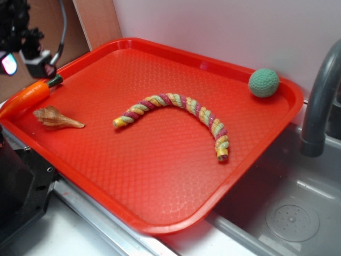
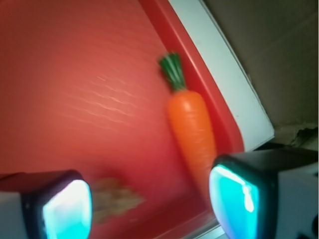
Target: Grab the carrot.
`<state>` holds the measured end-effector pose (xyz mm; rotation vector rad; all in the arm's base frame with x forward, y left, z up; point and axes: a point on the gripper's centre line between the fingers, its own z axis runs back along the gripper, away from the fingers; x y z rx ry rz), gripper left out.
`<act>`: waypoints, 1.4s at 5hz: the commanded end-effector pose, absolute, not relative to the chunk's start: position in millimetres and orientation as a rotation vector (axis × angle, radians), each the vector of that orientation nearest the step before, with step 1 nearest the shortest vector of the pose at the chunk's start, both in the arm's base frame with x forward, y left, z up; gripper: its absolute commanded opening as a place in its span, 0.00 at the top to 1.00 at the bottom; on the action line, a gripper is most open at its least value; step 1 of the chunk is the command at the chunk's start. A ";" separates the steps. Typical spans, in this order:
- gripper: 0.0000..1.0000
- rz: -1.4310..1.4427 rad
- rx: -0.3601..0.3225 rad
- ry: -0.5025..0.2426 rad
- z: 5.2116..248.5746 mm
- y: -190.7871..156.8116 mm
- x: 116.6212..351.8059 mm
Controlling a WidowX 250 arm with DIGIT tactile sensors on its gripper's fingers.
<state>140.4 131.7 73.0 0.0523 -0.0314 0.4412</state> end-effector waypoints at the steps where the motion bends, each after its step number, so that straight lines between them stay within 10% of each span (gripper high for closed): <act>1: 0.00 0.288 0.029 -0.002 29.9 139.5 147.8; 3: 0.00 0.209 0.024 0.074 5.6 124.7 152.7; 4: 1.00 0.164 0.030 0.058 13.4 113.7 154.8; 7: 1.00 0.081 0.043 -0.138 133.0 45.4 180.3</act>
